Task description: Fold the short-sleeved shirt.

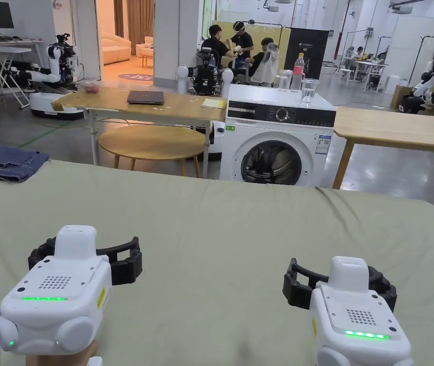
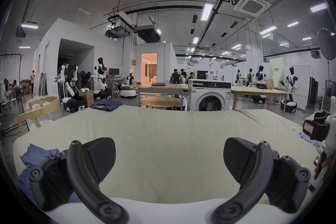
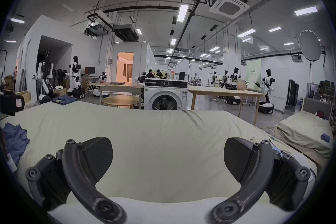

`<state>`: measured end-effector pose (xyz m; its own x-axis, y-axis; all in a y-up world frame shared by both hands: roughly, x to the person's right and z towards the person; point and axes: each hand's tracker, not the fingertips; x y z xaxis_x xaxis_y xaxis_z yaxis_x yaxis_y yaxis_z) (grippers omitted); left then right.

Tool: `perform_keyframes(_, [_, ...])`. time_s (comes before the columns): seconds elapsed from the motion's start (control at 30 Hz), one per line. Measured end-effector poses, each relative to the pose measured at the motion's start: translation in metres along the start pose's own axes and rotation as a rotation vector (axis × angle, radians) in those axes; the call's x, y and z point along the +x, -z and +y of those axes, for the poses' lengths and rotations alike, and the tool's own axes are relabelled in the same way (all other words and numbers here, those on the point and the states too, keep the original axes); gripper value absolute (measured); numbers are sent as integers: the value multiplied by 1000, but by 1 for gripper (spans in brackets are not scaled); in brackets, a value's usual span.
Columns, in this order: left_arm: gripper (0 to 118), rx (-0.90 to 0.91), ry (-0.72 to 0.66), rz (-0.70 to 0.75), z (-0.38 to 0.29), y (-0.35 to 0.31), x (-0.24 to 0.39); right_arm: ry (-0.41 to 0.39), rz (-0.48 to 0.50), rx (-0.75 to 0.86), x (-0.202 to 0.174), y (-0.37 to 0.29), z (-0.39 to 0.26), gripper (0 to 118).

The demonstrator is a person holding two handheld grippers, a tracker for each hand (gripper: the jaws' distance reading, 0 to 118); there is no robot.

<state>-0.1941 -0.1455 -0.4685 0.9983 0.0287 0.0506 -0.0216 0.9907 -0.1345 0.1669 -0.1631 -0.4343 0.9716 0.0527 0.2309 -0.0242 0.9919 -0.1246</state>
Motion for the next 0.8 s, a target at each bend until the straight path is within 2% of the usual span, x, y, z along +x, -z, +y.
perform_keyframes(0.43, [117,2,71,-11,-3,-3,11,-28,20,5,-5,2,2,118])
perform_keyframes(0.57, [117,11,85,-15,-4,-4,14,-62,25,3,-9,1,0,118])
perform_keyframes(0.8, [117,12,76,-42,-5,-7,17,-37,17,3,-11,-3,-2,118])
